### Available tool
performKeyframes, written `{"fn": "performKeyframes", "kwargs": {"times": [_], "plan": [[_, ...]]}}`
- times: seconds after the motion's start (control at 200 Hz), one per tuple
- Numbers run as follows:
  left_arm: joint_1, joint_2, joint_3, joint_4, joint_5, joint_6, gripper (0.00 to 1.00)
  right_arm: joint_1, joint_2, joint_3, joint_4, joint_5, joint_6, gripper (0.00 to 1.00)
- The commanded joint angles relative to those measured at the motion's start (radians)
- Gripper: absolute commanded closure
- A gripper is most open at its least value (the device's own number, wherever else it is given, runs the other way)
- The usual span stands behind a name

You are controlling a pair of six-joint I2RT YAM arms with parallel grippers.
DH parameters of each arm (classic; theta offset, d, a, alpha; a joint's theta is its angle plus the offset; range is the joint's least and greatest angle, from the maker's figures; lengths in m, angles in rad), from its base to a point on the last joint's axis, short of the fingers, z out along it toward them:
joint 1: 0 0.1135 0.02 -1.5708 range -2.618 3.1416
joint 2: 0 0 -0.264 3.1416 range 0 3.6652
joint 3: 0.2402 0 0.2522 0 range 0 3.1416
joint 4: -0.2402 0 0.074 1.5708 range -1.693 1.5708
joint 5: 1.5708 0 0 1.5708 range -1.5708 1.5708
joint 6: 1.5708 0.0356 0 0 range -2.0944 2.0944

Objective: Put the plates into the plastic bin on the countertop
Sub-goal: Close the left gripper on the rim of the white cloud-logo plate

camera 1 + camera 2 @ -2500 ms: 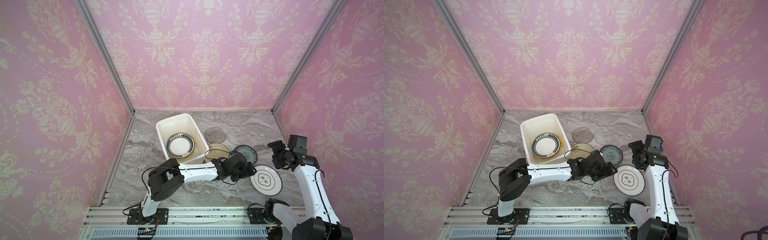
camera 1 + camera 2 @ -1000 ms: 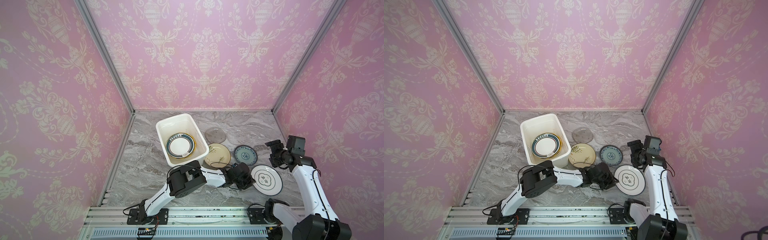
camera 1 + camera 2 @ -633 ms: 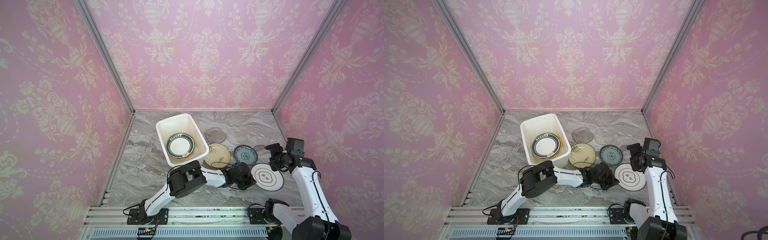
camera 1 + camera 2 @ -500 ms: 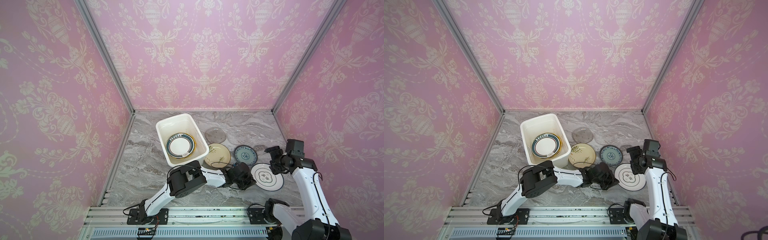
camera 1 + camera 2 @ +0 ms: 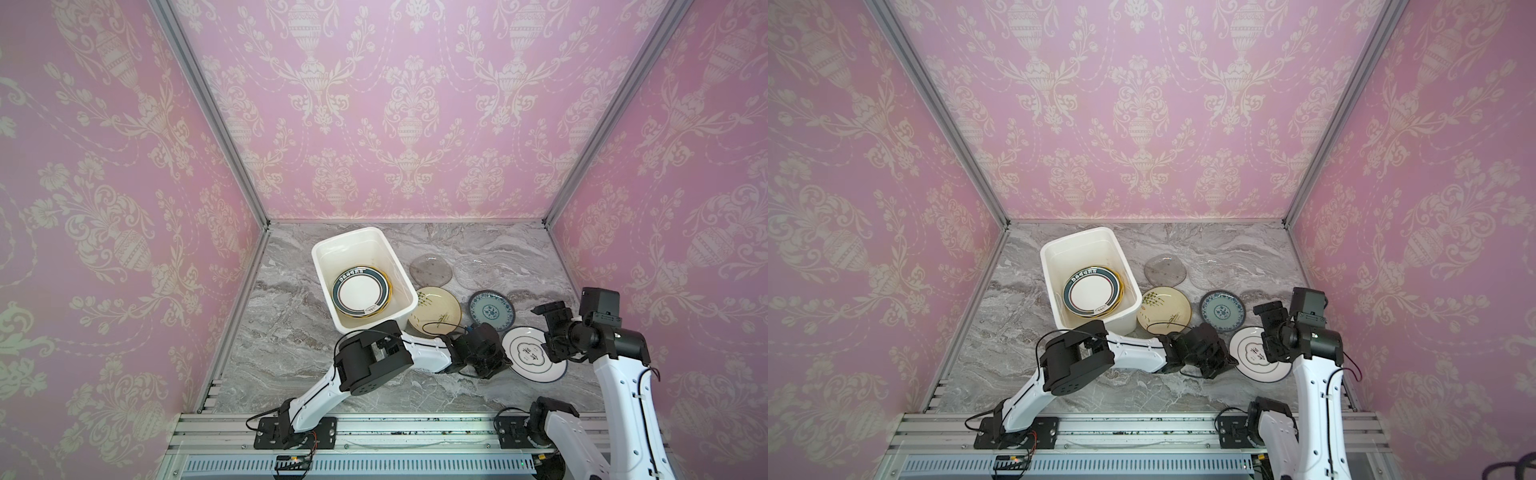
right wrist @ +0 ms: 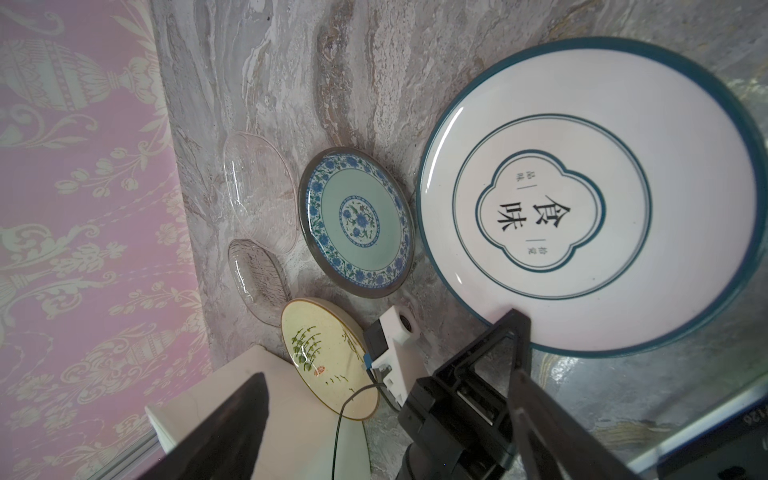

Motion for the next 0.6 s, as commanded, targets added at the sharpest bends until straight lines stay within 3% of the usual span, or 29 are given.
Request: {"fn": "performKeyframes", "kwargs": {"times": [0.0,0.275,0.4,0.595], "plan": [[0.011,-0.001,0.053,0.013,0.048,0.059,1.0,-0.008,-0.026,0.074,-0.056,-0.012,-0.033,0.09],[0.014,0.015,0.143,0.033,0.11,0.125,1.0,-0.008,-0.031,0.2,-0.036,-0.031,-0.075,0.1],[0.017,0.01,0.169,0.043,0.125,0.162,1.0,-0.008,-0.028,0.218,0.039,-0.093,-0.078,0.1],[0.052,-0.051,0.253,-0.126,0.129,0.372,1.0,-0.008,-0.028,0.267,0.14,-0.214,-0.051,0.1]]}}
